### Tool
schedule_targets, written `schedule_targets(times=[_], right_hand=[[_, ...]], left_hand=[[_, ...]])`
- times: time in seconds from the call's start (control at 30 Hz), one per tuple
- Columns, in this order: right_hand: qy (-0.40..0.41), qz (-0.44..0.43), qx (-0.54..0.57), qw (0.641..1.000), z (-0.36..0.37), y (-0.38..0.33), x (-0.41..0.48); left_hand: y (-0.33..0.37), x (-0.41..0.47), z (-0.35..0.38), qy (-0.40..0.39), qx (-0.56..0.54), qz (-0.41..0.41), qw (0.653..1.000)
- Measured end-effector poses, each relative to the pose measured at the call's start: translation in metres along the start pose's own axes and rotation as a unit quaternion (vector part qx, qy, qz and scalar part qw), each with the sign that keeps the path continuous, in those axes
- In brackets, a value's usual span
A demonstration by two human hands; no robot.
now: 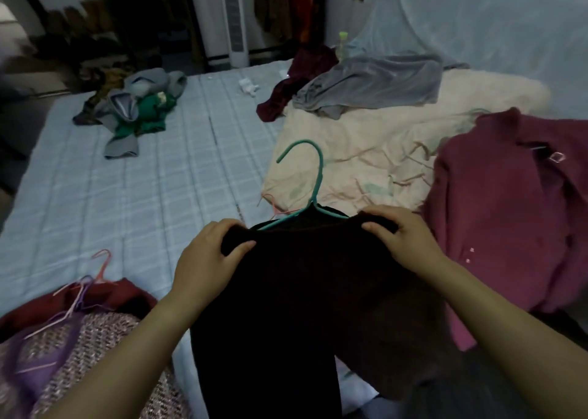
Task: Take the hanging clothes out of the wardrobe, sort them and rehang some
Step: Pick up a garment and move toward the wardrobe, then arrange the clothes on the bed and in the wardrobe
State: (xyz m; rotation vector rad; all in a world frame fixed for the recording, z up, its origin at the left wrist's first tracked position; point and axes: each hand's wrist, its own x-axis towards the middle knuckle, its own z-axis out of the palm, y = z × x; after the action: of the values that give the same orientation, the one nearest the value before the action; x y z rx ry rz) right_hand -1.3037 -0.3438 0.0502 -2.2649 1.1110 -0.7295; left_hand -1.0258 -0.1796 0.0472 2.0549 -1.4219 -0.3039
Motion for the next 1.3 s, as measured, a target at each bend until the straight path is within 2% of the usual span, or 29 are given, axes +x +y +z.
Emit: schedule_targets(times=[0.13, 0.23, 0.33, 0.43, 0.67, 0.87, 1.0, 1.17, 1.3], right_hand=[[-0.078, -0.019, -0.007, 0.997, 0.045, 0.038, 0.065], [-0.153, -0.030, -0.061, 0.986, 0.082, 0.069, 0.103], [-0.276, -0.069, -0.173, 0.943, 0.120, 0.097, 0.122], [-0.330, -0.072, -0.181, 0.924, 0.154, 0.098, 0.125], [-0.402, -0.141, -0.084, 0.901, 0.220, 0.015, 0.093], [-0.421, -0.189, -0.014, 0.887, 0.291, -0.086, 0.056], [-0.442, -0.189, 0.013, 0.876, 0.365, -0.145, 0.021], [-0.463, -0.115, 0.002, 0.879, 0.468, -0.200, -0.001], [-0.470, -0.063, -0.012, 0.880, 0.552, -0.219, -0.003]], left_hand=[[-0.032, 0.041, 0.036, -0.037, 0.075, -0.074, 0.994], [-0.049, 0.057, 0.063, -0.075, 0.106, -0.138, 0.982], [-0.063, 0.057, 0.088, -0.134, 0.148, -0.194, 0.961], [-0.073, 0.048, 0.100, -0.154, 0.171, -0.223, 0.947], [-0.109, 0.002, 0.080, -0.091, 0.141, -0.279, 0.945], [-0.166, -0.062, 0.031, -0.018, 0.102, -0.341, 0.934], [-0.247, -0.114, -0.014, -0.044, 0.117, -0.337, 0.933], [-0.384, -0.146, -0.072, -0.095, 0.108, -0.334, 0.932], [-0.492, -0.157, -0.108, -0.107, 0.133, -0.326, 0.930]])
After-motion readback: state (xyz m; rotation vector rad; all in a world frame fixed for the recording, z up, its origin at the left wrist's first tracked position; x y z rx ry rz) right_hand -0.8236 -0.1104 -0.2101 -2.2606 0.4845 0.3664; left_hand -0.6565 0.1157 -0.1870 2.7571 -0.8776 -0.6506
